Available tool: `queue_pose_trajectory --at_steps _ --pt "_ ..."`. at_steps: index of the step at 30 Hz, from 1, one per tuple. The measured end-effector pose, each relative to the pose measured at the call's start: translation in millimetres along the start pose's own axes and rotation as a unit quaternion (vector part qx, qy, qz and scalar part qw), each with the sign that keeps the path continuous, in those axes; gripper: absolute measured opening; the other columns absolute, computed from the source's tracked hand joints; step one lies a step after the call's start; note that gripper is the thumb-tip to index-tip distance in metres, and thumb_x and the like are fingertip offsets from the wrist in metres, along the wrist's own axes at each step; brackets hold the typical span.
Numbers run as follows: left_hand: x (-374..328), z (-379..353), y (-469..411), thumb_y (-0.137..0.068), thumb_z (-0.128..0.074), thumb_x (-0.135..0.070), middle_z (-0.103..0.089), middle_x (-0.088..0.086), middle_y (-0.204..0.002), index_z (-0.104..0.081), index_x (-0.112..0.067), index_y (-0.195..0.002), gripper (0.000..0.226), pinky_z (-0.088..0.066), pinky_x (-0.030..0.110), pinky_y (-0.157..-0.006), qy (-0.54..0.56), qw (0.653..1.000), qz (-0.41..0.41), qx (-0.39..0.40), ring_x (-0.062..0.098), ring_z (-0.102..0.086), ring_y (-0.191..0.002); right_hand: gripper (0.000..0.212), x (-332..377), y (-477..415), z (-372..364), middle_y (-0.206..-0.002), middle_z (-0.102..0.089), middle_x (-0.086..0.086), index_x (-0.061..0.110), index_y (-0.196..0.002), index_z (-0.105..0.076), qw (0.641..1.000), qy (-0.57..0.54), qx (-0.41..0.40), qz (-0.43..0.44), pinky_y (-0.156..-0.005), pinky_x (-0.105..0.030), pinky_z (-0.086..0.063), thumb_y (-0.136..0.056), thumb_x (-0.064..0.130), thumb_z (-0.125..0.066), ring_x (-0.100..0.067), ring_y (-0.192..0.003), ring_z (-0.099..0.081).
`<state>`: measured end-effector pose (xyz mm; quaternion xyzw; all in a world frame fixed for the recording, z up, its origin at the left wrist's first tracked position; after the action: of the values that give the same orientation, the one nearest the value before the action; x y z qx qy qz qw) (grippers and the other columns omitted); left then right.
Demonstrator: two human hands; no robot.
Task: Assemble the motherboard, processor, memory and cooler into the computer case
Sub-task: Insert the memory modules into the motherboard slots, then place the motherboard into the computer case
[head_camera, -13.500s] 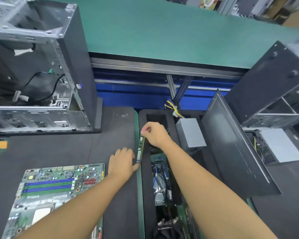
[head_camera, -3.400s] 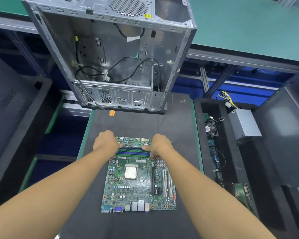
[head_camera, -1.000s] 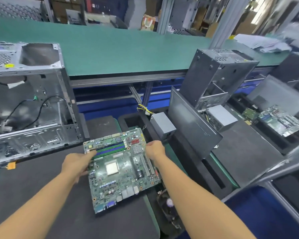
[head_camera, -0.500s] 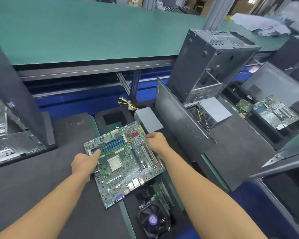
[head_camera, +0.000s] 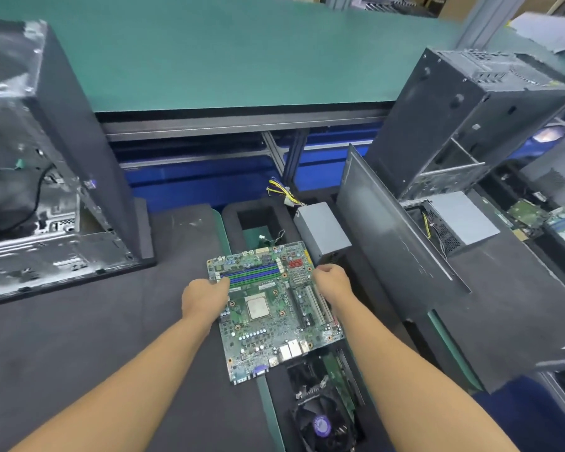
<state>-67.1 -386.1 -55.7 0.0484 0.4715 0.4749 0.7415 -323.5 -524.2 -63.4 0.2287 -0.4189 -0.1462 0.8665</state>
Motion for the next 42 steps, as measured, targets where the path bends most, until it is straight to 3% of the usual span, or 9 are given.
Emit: queue_pose_trajectory --at_steps 7,12,18,22,26,31,34,37,42 --pt "21.0 34.1 -10.7 -0.091 -0.053 -0.028 -0.063 0.001 -0.094 -0.066 -0.018 -0.093 0.016 -0.038 0.03 -0.079 0.028 0.999 -0.036 0.006 0.028 -0.056 -0.099 0.018 19.7 17.2 -1.7 -0.117 -0.064 -0.006 0.018 -0.112 -0.065 0.991 0.087 -0.097 0.024 -0.099 -0.044 -0.047 -0.095 0.02 -0.057 -0.031 -0.111 -0.059" --pt "46.2 100.1 -17.2 -0.092 -0.06 -0.025 -0.072 -0.004 -0.095 -0.073 -0.023 -0.095 0.013 -0.047 0.026 -0.072 0.08 0.992 -0.083 -0.055 0.016 -0.064 -0.088 0.016 78.5 64.1 -73.2 -0.102 -0.07 -0.002 0.017 -0.101 -0.071 0.978 0.059 -0.031 0.197 -0.086 -0.035 -0.052 -0.097 0.017 -0.056 -0.021 -0.093 -0.063" --pt "66.8 159.4 -28.1 -0.096 -0.052 -0.016 -0.071 0.001 -0.064 -0.067 -0.013 -0.091 0.016 -0.051 0.028 -0.046 0.206 0.975 -0.067 -0.048 0.019 -0.068 -0.053 0.019 129.1 114.7 -148.5 -0.09 -0.069 0.01 0.015 -0.093 -0.074 0.97 -0.03 0.071 0.232 -0.069 -0.013 -0.042 -0.099 0.024 -0.058 -0.013 -0.09 -0.061" --pt "78.7 200.3 -25.9 -0.098 -0.044 -0.017 -0.073 -0.005 -0.077 -0.064 -0.018 -0.104 0.021 -0.056 0.032 -0.06 0.226 0.968 -0.08 -0.07 0.015 -0.07 -0.074 0.023 154.4 144.9 -187.4 -0.118 -0.07 0.003 0.024 -0.109 -0.07 0.971 -0.101 0.127 0.177 -0.093 -0.03 -0.043 -0.104 0.028 -0.048 -0.018 -0.113 -0.06" --pt "87.5 257.6 -16.8 -0.097 -0.046 -0.02 -0.069 -0.01 -0.088 -0.058 -0.025 -0.105 0.015 -0.055 0.033 -0.071 0.161 0.962 -0.165 -0.144 0.009 -0.065 -0.082 0.047 189.6 170.5 -229.8 -0.123 -0.059 0.005 0.022 -0.143 -0.046 0.963 -0.098 0.173 0.181 -0.088 -0.027 -0.04 -0.098 0.027 -0.058 -0.015 -0.108 -0.056" --pt "87.7 311.1 -8.1 -0.095 -0.055 -0.019 -0.055 -0.009 -0.108 -0.054 -0.022 -0.111 0.017 -0.045 0.028 -0.089 0.05 0.932 -0.272 -0.233 0.005 -0.054 -0.099 0.05 234.4 186.0 -256.9 -0.124 -0.054 -0.004 0.013 -0.13 -0.05 0.969 -0.031 0.049 0.242 -0.1 -0.043 -0.044 -0.091 0.039 -0.066 -0.027 -0.119 -0.048" --pt "104.3 332.0 -24.7 -0.091 -0.059 -0.025 -0.049 0.006 -0.126 -0.052 -0.01 -0.124 0.037 -0.041 0.048 -0.1 0.071 0.949 -0.132 -0.276 0.025 -0.048 -0.116 0.025 247.3 186.3 -257.3 -0.106 -0.062 -0.003 0.017 -0.114 -0.054 0.965 -0.084 0.003 0.248 -0.08 -0.033 -0.043 -0.094 0.029 -0.063 -0.027 -0.101 -0.059" --pt "129.1 334.1 -40.6 -0.087 -0.062 -0.04 -0.046 0.02 -0.137 -0.043 -0.002 -0.132 0.062 -0.041 0.052 -0.103 0.275 0.933 0.061 -0.225 0.038 -0.048 -0.12 0.014 249.4 185.5 -253.3 -0.09 -0.063 0.004 0.022 -0.107 -0.055 0.962 -0.082 -0.015 0.261 -0.061 -0.027 -0.039 -0.094 0.018 -0.056 -0.017 -0.08 -0.059" --pt "142.3 324.7 -63.5 -0.072 -0.064 -0.071 -0.021 0.006 -0.158 -0.008 -0.016 -0.153 0.113 -0.031 0.05 -0.113 0.457 0.87 0.144 -0.113 0.03 -0.031 -0.14 0.016 254.7 191.4 -246.0 -0.081 -0.059 0.008 0.021 -0.103 -0.055 0.959 -0.02 -0.031 0.282 -0.067 -0.03 -0.04 -0.091 0.011 -0.056 -0.013 -0.071 -0.056"
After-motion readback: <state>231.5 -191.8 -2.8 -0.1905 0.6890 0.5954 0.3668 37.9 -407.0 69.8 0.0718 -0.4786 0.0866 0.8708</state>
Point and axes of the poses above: each hand's wrist, its own y-axis away from the middle knuckle, its own z-axis out of the back of the hand, x = y × z, the point moved 5 cm from there along -y, towards the middle knuckle
